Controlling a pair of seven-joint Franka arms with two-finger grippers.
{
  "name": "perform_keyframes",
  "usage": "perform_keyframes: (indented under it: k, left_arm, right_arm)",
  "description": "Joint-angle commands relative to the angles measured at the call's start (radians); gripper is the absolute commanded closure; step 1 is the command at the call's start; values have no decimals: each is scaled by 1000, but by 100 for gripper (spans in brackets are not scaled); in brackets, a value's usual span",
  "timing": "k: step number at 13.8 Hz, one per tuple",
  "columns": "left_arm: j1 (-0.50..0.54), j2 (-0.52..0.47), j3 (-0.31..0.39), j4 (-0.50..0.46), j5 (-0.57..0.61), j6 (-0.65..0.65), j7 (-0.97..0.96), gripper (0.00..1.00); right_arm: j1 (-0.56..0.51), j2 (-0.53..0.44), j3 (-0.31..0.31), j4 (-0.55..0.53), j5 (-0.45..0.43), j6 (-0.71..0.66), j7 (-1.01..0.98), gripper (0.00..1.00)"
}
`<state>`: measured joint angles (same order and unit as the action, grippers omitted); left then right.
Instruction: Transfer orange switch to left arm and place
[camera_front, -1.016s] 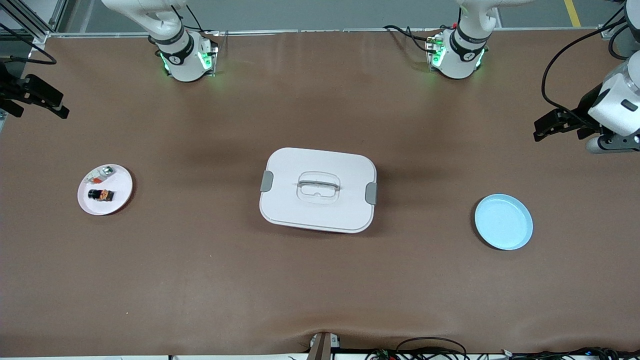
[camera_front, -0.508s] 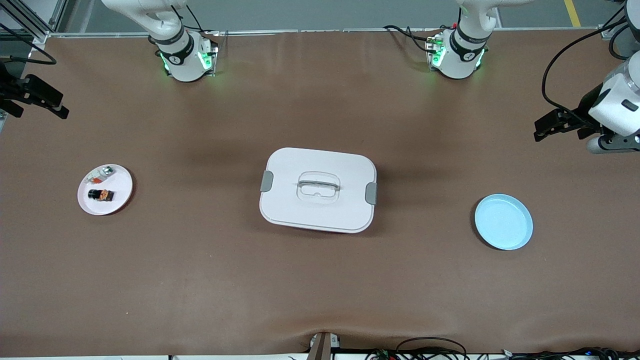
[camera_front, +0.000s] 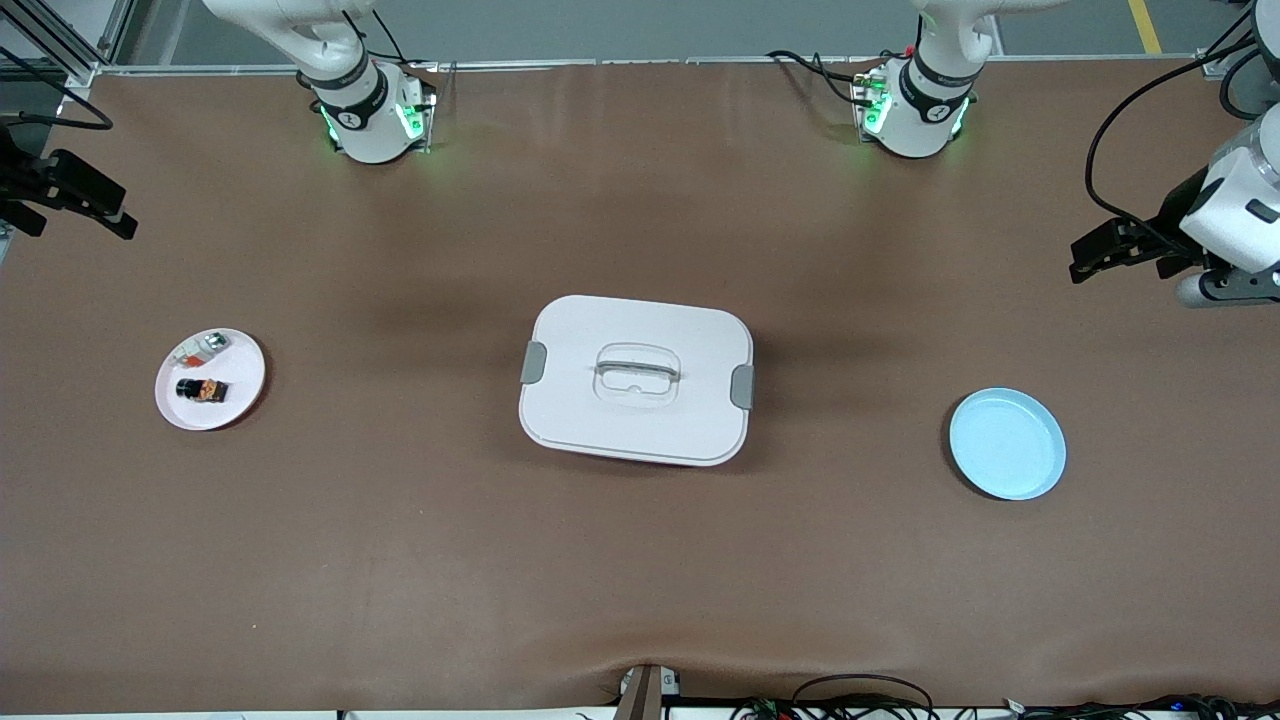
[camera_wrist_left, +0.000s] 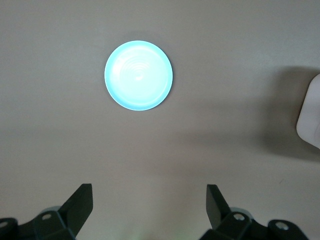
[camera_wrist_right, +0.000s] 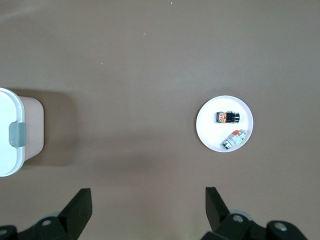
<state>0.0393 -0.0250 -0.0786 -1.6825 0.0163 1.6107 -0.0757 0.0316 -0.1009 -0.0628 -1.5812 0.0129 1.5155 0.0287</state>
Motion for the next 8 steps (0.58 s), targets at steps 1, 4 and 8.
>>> perform_keyframes:
  k: [1,4,8]
  left_arm:
    - [8,3,-3,13,-3,-15,22,0]
    - [5,3,-3,15,-2,-15,21,0]
    - [8,5,-3,18,-3,-15,22,0]
  right_arm:
    - [-6,-23,11,-16,-4,5,2,0]
    - [1,-23,11,-16,-7,5,0,0]
    - [13,-23,9,-16,-16,5,0,0]
